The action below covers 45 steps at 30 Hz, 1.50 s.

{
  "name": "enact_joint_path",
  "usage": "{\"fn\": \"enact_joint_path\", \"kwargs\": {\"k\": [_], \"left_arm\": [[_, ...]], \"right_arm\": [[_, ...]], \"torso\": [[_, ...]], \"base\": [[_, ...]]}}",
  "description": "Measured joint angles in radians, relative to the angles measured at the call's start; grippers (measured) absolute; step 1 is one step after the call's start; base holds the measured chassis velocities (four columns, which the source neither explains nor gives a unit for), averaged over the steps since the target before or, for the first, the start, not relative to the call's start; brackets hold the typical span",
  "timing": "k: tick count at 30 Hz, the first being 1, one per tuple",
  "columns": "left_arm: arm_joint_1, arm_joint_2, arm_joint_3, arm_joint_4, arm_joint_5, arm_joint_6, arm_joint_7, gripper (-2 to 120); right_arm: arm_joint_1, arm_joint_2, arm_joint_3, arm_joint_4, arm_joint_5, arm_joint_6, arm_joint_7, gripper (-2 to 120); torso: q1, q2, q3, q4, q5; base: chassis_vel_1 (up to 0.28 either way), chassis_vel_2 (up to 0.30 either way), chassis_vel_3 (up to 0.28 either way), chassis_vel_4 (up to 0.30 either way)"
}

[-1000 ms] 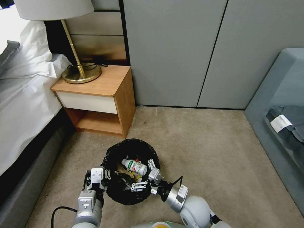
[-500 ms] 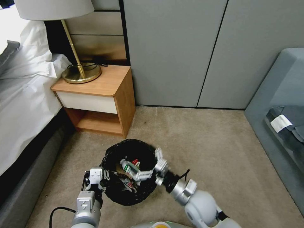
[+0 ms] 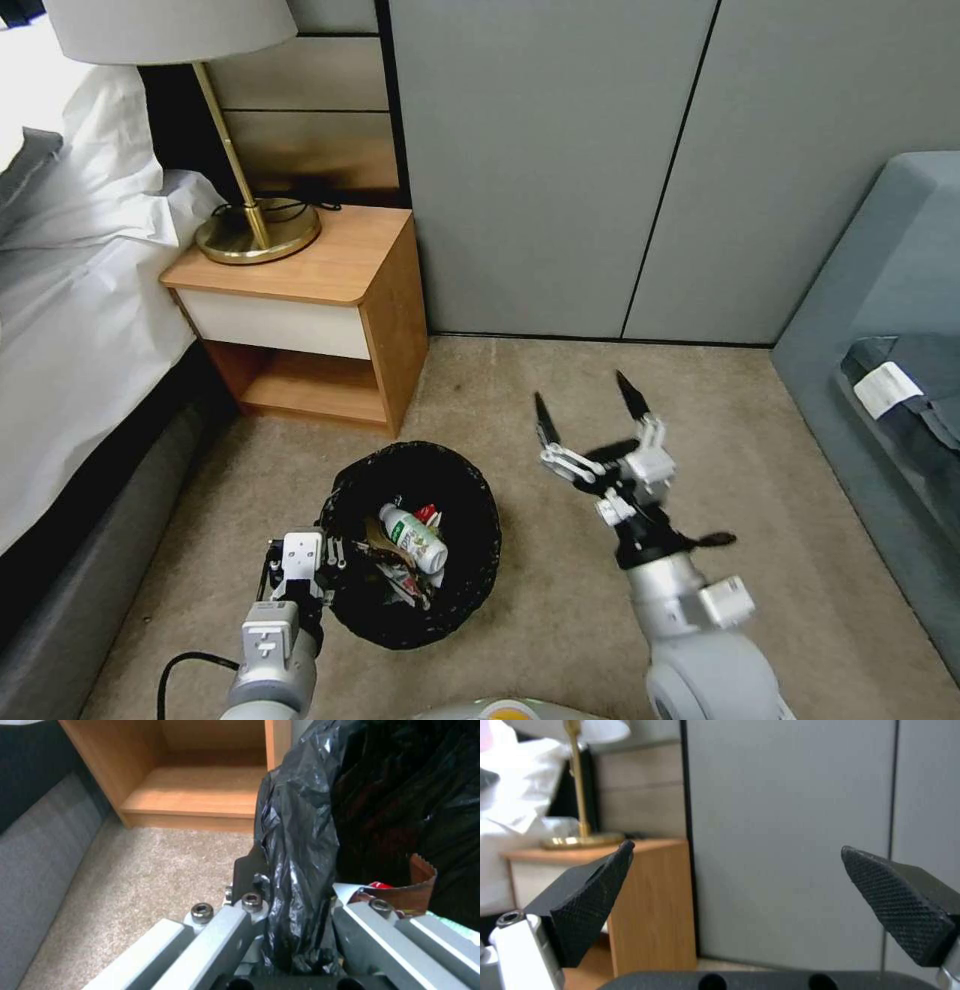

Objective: Pick up the trash bin, then pick up the garbage from the floor and place it into the trash bin.

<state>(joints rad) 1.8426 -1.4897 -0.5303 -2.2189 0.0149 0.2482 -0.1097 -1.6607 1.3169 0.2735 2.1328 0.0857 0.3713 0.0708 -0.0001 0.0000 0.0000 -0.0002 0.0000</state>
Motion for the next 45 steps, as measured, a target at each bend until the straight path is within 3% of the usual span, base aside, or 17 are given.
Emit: {"fn": "enact_joint_path", "kwargs": {"k": [22, 45], "left_arm": [[0.012, 0.0, 0.005, -0.027, -0.007, 0.013, -0.003, 1], [0.039, -0.003, 0.015, -0.043, 0.004, 0.018, -0.001, 1]], "right_arm": [[0.008, 0.012, 0.01, -0.068, 0.016, 0.035, 0.009, 100], [0.026, 0.018, 0.005, -0.072, 0.027, 0.043, 0.003, 100]], "torso": [[0.0, 0.0, 0.0, 0.0002, 0.0], [0.0, 0.0, 0.0, 0.0001, 0.0]], "base": [[0.01, 0.009, 0.012, 0.013], [0.111, 0.105, 0.106, 0.108]]}}
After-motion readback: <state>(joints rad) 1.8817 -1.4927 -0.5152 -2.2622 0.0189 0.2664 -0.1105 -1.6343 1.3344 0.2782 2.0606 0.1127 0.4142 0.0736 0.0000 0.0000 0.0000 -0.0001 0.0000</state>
